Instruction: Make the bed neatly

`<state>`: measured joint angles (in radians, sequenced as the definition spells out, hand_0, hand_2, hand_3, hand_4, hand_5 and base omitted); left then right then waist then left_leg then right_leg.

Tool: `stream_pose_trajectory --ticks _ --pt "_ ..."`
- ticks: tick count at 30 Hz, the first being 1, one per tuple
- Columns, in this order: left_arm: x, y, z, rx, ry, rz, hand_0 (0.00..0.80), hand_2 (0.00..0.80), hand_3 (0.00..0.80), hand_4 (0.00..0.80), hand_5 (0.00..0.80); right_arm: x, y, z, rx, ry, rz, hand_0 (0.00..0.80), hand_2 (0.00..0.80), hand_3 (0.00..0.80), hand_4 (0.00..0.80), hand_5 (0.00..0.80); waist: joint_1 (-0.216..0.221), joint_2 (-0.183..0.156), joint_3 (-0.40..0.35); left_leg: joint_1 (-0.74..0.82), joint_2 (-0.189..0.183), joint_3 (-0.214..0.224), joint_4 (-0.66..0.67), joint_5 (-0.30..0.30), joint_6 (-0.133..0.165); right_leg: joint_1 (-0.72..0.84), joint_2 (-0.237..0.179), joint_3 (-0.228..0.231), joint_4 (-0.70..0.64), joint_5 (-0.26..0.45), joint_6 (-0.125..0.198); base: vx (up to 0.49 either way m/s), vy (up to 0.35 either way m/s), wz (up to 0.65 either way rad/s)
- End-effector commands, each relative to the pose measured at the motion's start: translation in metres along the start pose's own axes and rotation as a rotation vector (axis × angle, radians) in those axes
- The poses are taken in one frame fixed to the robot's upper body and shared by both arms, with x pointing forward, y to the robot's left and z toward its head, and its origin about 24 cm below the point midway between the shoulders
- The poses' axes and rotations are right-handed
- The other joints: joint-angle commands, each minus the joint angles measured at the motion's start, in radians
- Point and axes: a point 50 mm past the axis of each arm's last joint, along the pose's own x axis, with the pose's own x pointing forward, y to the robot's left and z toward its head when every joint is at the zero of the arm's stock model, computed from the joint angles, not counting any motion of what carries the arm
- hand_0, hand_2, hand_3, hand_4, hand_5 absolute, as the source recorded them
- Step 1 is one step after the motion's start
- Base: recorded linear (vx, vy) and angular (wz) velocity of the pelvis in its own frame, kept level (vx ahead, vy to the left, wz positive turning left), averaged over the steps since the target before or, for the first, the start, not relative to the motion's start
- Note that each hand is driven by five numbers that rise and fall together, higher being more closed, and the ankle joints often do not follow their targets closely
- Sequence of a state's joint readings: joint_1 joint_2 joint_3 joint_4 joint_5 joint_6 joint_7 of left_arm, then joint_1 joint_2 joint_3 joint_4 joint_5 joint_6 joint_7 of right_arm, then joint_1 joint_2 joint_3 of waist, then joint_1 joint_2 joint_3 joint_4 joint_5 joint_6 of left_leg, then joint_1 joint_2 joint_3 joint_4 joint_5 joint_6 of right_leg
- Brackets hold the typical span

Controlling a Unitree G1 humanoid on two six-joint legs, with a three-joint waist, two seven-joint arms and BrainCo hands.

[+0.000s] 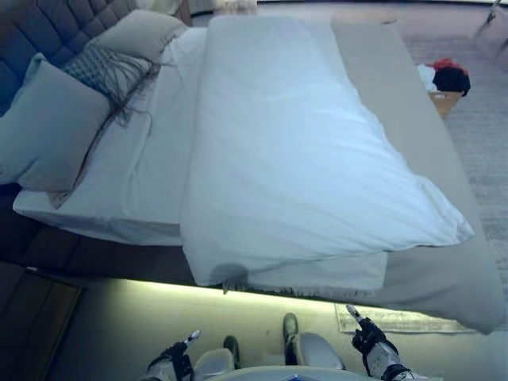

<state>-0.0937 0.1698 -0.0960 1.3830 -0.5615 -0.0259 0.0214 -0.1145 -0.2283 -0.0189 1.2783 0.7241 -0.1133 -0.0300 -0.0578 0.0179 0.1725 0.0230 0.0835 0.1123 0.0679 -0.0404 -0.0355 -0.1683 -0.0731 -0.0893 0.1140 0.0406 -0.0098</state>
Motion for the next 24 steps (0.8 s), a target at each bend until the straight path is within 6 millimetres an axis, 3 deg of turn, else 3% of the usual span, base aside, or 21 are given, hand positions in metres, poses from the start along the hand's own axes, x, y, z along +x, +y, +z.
stream_pose_trajectory --ticks 1,3,5,8,9,11,14,16,21,24 --pt "0.0 -0.003 0.005 0.034 -0.018 0.006 0.0 0.0 0.0 0.0 0.0 0.001 -0.003 0.003 0.017 -0.014 -0.012 0.0 0.0 0.0 0.0 0.0 -0.007 -0.002 -0.035 -0.004 0.125 -0.011 -0.103 0.204 -0.092 0.099 -0.062 -0.003 -0.107 0.08 0.093 -0.049 0.414 -0.05" --pt "0.001 -0.009 0.012 0.048 -0.051 -0.018 0.0 0.0 0.0 0.0 0.0 0.001 -0.006 0.009 0.024 -0.031 -0.024 0.0 0.0 0.0 0.0 0.0 -0.022 0.017 -0.036 0.014 0.169 -0.015 -0.101 0.224 -0.121 0.071 -0.096 0.006 -0.092 0.086 0.105 -0.097 0.525 0.07" --pt "0.001 -0.018 0.019 0.059 -0.081 -0.055 0.0 0.0 0.0 0.0 0.0 0.002 -0.006 0.02 0.033 -0.065 -0.017 0.0 0.0 0.0 0.0 0.0 -0.037 0.038 -0.023 0.022 0.173 -0.028 -0.094 0.196 -0.131 0.033 -0.139 0.033 -0.067 0.098 0.127 -0.137 0.554 -0.05" --pt "0.001 -0.027 0.034 0.13 -0.111 -0.086 0.0 0.0 0.0 0.0 0.0 0.003 -0.005 0.03 0.069 -0.085 -0.011 0.0 0.0 0.0 0.0 0.0 -0.059 0.047 0.007 0.015 0.123 0.014 -0.078 0.115 -0.115 -0.01 -0.231 0.062 -0.052 0.141 0.195 -0.081 0.408 -0.26" --pt "0.001 -0.025 0.037 0.152 -0.123 -0.093 0.0 0.0 0.0 0.0 0.0 0.004 -0.004 0.034 0.129 -0.094 0.006 0.0 0.0 0.0 0.0 0.0 -0.054 0.036 0.02 -0.011 0.09 -0.003 -0.031 0.081 -0.106 -0.009 -0.253 0.076 -0.079 0.172 0.215 -0.052 0.177 -0.15" --pt "0.0 -0.017 0.041 0.149 -0.148 -0.079 0.0 0.0 0.0 0.0 0.0 0.004 -0.002 0.045 0.214 -0.136 0.05 0.0 0.0 0.0 0.0 0.0 -0.043 0.023 0.048 -0.024 0.064 0.024 0.027 0.03 -0.092 -0.009 -0.28 0.039 -0.098 0.204 0.226 -0.026 0.094 -0.13" --pt "-0.001 -0.001 0.054 0.105 -0.182 -0.046 0.0 0.0 0.0 0.0 0.0 0.005 0.012 0.064 0.318 -0.183 0.118 0.0 0.0 0.0 0.0 0.0 -0.019 0.021 0.072 -0.059 0.068 0.056 0.047 0.04 -0.07 -0.018 -0.246 -0.002 0.006 0.12 0.217 -0.122 0.066 -0.3" --pt "-0.002 0.0 0.071 0.089 -0.233 -0.044 0.0 0.0 0.0 0.0 0.0 0.005 0.027 0.089 0.408 -0.237 0.171 0.0 0.0 0.0 0.0 0.0 0.014 0.004 0.094 -0.143 0.072 0.06 0.118 0.033 -0.074 -0.038 -0.24 -0.043 0.031 0.092 0.201 -0.253 -0.076 -0.26" --pt "-0.012 -0.028 0.124 -0.018 -0.393 -0.142 0.0 0.0 0.0 0.0 0.0 -0.007 0.066 0.166 0.532 -0.366 0.359 0.0 0.0 0.0 0.0 0.0 0.036 0.013 0.185 -0.322 0.085 0.004 0.216 0.032 -0.098 -0.19 -0.249 -0.033 0.088 0.101 0.19 -0.26 -0.054 0.12" --pt "-0.021 -0.048 0.146 -0.001 -0.47 -0.209 0.0 0.0 0.0 0.0 0.0 -0.023 0.078 0.212 0.526 -0.47 0.448 0.0 0.0 0.0 0.0 0.0 0.043 0.022 0.235 -0.432 0.07 -0.026 0.272 0.028 -0.099 -0.297 -0.252 -0.021 0.152 0.088 0.183 -0.214 -0.032 0.34"
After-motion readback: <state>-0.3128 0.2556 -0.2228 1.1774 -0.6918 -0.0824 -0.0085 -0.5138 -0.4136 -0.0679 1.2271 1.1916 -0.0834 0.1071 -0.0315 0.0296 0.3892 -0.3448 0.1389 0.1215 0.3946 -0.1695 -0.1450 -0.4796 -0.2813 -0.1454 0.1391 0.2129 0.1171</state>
